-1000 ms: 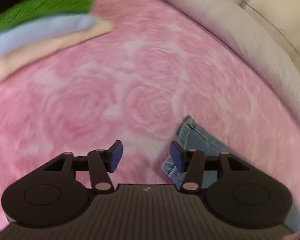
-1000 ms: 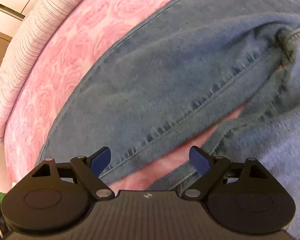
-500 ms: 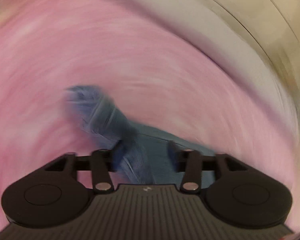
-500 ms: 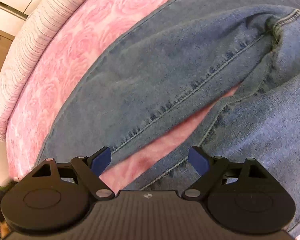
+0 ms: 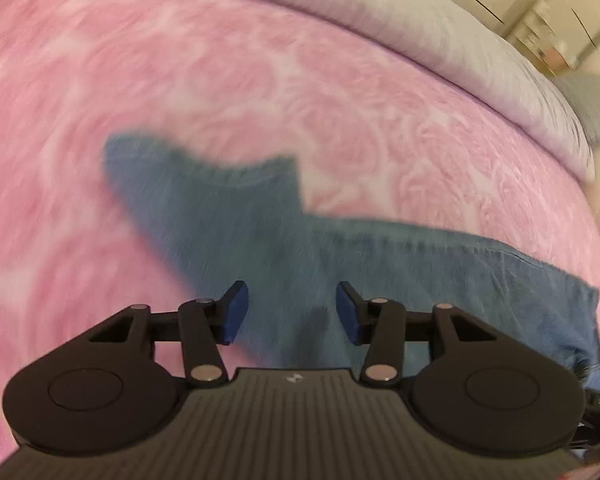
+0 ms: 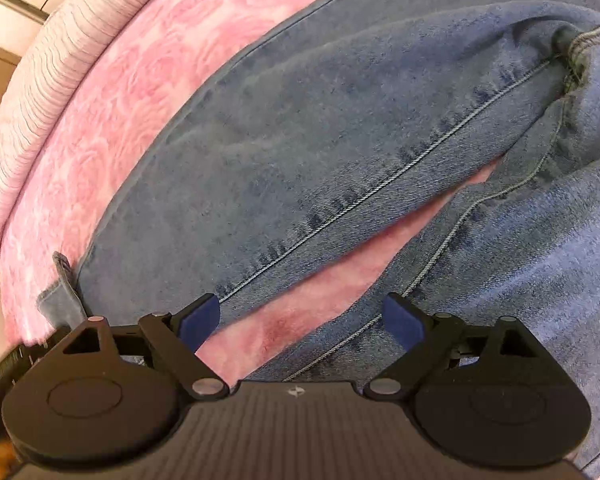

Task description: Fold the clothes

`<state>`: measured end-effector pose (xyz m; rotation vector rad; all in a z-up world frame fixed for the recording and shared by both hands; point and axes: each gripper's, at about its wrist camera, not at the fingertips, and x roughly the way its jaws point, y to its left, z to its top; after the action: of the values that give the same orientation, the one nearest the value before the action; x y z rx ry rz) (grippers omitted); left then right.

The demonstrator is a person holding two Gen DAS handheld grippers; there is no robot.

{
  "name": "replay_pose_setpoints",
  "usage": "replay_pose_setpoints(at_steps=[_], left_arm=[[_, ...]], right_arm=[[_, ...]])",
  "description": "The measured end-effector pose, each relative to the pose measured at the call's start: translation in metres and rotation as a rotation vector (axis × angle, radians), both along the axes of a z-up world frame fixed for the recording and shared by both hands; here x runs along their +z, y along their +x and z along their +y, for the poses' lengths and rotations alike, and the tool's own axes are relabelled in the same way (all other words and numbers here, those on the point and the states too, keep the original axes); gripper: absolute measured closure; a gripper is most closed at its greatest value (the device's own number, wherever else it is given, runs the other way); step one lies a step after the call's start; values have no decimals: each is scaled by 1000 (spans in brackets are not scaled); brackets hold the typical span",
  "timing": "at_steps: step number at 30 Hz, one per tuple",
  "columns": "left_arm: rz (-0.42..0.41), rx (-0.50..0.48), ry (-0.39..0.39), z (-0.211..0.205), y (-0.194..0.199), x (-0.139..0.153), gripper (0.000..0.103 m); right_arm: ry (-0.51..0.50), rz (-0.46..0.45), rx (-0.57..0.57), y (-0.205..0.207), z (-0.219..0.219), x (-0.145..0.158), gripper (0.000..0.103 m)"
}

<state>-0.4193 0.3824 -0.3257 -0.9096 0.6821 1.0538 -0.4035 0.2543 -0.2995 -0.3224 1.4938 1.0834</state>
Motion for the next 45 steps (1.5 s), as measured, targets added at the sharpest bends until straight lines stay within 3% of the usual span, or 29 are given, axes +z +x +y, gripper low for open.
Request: replay_pose_setpoints(at_steps=[4, 6, 8, 9, 12, 15, 18, 20, 21, 23, 29, 33, 35, 38, 41, 45], left_arm=[[130, -60, -3, 31, 46, 1, 42], [202, -41, -30, 34, 49, -12, 50], [230, -22, -36, 32, 40, -16, 93], [238, -13, -37, 28, 31, -16, 102], [262, 7, -3, -2, -35, 0, 101], [325, 54, -1, -34, -142, 7, 83], [483, 160, -52, -64, -230, -4, 78], [580, 248, -63, -80, -265, -2, 78], [586, 283, -59, -86, -272, 3, 80], [557, 312, -35, -98, -270, 17, 83], [167, 106, -36, -125, -179, 43, 79], [25, -16, -62, -158, -109, 39, 78], [11, -72, -72, -182, -84, 32, 76], [114, -64, -108, -221, -84, 14, 75], [192, 42, -111, -260, -112, 13, 75], [243, 294, -148, -310, -181, 21, 74]], right_arm=[[-8, -9, 28, -4, 4, 0, 6], [-8, -7, 33, -3, 4, 0, 6], [-5, -5, 36, -3, 3, 0, 6], [-4, -5, 38, -3, 2, 0, 6], [0, -1, 37, -2, 0, 2, 7], [7, 9, 24, 1, -2, 3, 9], [12, 13, 28, 1, -6, 4, 9], [14, 11, 40, 0, -9, 6, 12], [14, 8, 47, -1, -10, 7, 14], [25, -3, 68, -4, -15, 13, 18], [60, -165, 160, 3, -34, 39, 28], [79, -316, 179, 35, -53, 54, 31], [58, -414, 193, 59, -68, 55, 32], [9, -513, 219, 108, -97, 43, 32], [-143, -489, 244, 165, -129, 11, 33], [-63, -367, 306, 216, -168, 15, 35]])
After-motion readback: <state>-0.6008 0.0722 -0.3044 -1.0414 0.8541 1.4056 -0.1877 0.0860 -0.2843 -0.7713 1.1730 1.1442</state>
